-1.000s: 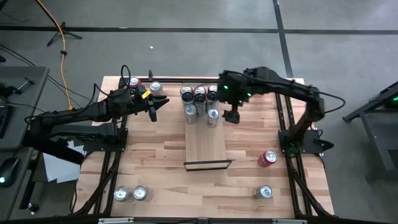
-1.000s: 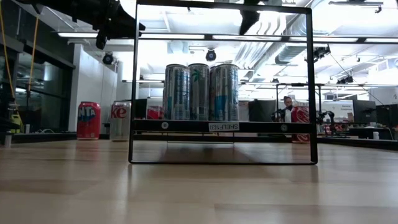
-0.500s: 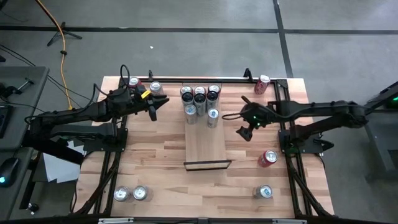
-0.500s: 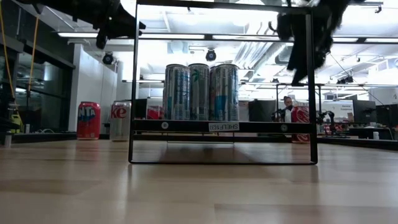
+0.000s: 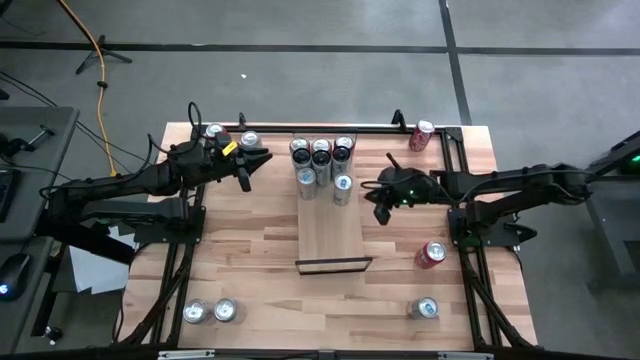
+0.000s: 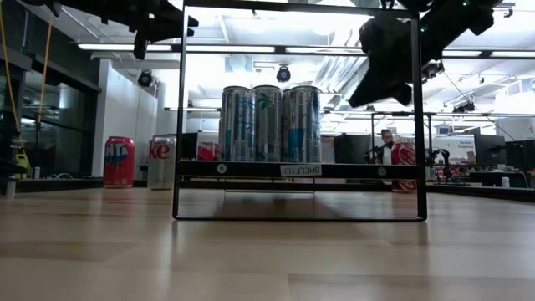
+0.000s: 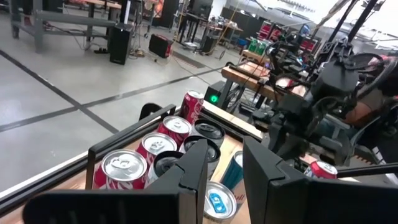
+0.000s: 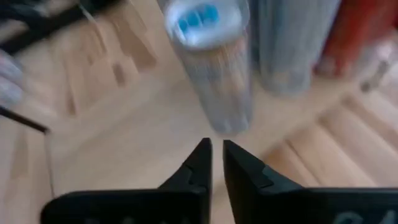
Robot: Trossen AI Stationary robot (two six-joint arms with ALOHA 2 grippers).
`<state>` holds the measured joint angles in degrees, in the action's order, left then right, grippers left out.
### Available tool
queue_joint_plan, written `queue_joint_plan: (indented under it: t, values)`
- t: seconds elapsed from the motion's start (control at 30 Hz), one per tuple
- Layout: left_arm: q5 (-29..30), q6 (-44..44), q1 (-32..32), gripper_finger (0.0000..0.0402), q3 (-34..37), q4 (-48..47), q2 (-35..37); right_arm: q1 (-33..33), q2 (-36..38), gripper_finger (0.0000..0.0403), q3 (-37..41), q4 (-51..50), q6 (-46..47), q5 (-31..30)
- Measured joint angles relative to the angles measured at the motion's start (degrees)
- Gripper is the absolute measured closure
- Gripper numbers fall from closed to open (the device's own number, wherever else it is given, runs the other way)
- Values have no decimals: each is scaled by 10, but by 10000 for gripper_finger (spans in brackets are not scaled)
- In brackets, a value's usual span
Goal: Place canned beverage on shelf
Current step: Put the blue soda can on the shelf aligned with the other blue soda can
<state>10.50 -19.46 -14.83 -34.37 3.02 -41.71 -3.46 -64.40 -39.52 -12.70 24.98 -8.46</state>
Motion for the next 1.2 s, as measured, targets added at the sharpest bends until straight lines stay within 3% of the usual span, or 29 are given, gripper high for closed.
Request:
queue_joint_plan:
  t: [0.13, 0.23, 0.6, 0.87, 1.2]
  values:
    - [0, 0, 0, 349, 0, -1, 0, -4, -11, 374, 10, 91, -9, 10]
    - [0, 0, 0, 349, 0, -1, 0, -2, -41, 397, 10, 96, -33, -4]
    - [1, 1, 0, 349, 0, -2, 0, 10, -181, 402, 7, 186, -29, -23]
    - [1, 1, 0, 349, 0, -2, 0, 10, -191, 403, 7, 190, -35, -104]
    - [1, 2, 0, 349, 0, -2, 0, 8, -193, 403, 6, 235, -42, -90]
